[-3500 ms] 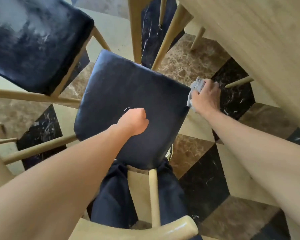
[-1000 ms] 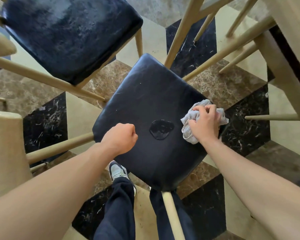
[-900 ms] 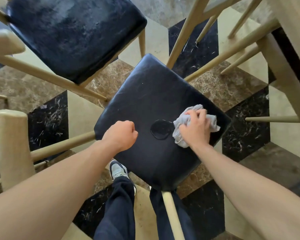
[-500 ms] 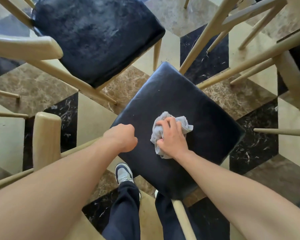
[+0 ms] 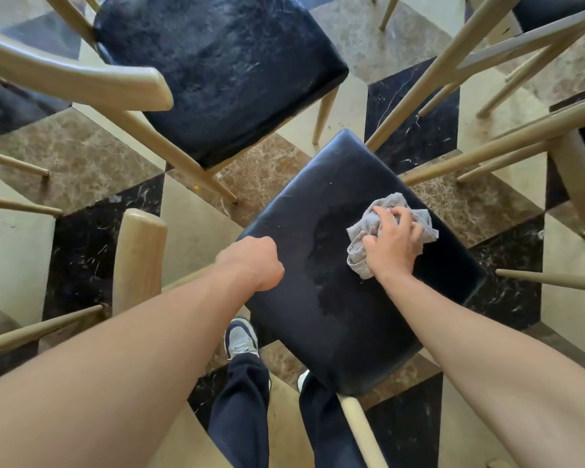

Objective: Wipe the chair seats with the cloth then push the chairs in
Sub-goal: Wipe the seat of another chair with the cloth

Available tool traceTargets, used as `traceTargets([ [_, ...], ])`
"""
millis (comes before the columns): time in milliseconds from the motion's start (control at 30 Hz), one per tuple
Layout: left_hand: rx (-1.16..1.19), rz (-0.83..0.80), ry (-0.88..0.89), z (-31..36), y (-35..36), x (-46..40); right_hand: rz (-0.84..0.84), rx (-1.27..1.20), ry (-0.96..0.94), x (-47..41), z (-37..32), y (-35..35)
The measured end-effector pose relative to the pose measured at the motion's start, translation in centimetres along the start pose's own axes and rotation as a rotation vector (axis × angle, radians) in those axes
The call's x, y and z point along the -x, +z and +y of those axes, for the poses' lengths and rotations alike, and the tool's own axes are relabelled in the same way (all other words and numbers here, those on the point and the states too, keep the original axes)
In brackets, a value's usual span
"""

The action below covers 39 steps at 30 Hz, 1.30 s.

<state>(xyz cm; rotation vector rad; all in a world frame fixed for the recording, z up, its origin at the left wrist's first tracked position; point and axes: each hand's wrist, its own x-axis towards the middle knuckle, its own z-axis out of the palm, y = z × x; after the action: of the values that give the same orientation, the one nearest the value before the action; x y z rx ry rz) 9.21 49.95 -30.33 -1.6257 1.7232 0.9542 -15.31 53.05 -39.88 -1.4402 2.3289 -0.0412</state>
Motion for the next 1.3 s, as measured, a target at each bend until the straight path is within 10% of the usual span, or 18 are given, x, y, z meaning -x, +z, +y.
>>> traceTargets([
  [333, -0.112, 0.147, -0.038, -0.9, 0.4, -0.3, -0.099, -0.183, -0.42, 3.7, -8.8, 4.1],
  [600, -0.107, -0.018, 0.128, 0.4, 1.7, -0.8, -0.326, 0.101, -0.969, 10.2, 1.3, 3.7],
  [1033, -0.059, 0.114, 0.245, 2.7, 2.7, -2.3, 0.057, 0.032, -0.062, -6.6, -0.3, -1.5],
  [1300, -0.086, 0.164, 0.222, 3.2, -1.3, -3.9, -0.079, -0.142, -0.036, -7.0, 0.6, -1.0],
])
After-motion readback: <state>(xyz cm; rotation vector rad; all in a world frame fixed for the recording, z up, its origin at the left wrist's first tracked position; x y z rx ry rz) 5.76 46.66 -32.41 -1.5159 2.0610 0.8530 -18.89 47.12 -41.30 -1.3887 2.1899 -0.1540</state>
